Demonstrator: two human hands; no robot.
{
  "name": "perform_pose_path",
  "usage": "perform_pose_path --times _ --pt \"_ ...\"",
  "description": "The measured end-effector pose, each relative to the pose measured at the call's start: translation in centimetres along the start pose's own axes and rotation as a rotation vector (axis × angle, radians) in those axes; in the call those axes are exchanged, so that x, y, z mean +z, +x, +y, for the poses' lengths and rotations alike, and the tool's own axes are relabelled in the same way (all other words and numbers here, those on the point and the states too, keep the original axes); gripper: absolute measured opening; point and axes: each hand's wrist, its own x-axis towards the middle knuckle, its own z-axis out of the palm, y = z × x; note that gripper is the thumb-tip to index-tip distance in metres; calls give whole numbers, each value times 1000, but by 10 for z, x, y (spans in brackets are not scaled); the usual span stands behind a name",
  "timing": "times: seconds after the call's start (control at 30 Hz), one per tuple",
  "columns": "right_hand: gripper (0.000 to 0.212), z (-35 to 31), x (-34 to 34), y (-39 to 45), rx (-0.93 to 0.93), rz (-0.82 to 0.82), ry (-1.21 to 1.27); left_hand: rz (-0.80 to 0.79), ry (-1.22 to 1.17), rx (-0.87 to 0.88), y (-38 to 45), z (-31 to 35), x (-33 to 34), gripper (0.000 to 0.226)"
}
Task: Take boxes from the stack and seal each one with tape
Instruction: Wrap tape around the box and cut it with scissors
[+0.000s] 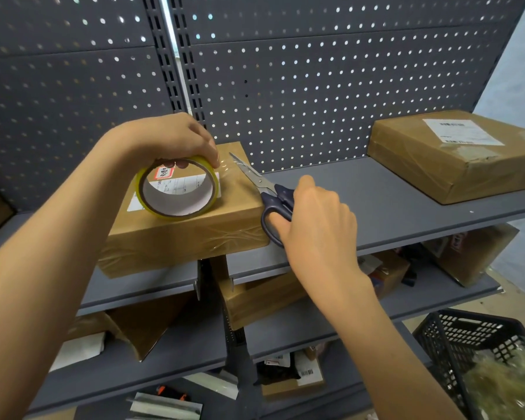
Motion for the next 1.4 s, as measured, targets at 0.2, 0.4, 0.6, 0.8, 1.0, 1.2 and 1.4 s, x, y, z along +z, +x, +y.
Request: perform_pose_path --times 0.2,0.4,0.6,0.8,1.0,1.2,1.4 --pt "30 -2 3 6 8 5 4 25 -34 -5 -5 -3 -1 11" --pt "32 -2 3 7 23 2 25 49 -61 6 -12 -3 -1 11" --pt "33 -5 4 13 34 22 37 139 -122 2 -17 -1 -7 12" --pt "34 33 -12 34 198 179 133 253 -98 80 -38 -2 -29 14" --pt "33 39 5 47 193 114 171 224 -84 75 -36 6 -22 13" --pt "28 59 45 53 238 20 30 199 -111 97 -35 4 -14 11" --pt "18 66 68 58 162 28 -210 267 -91 143 -34 6 -2 12"
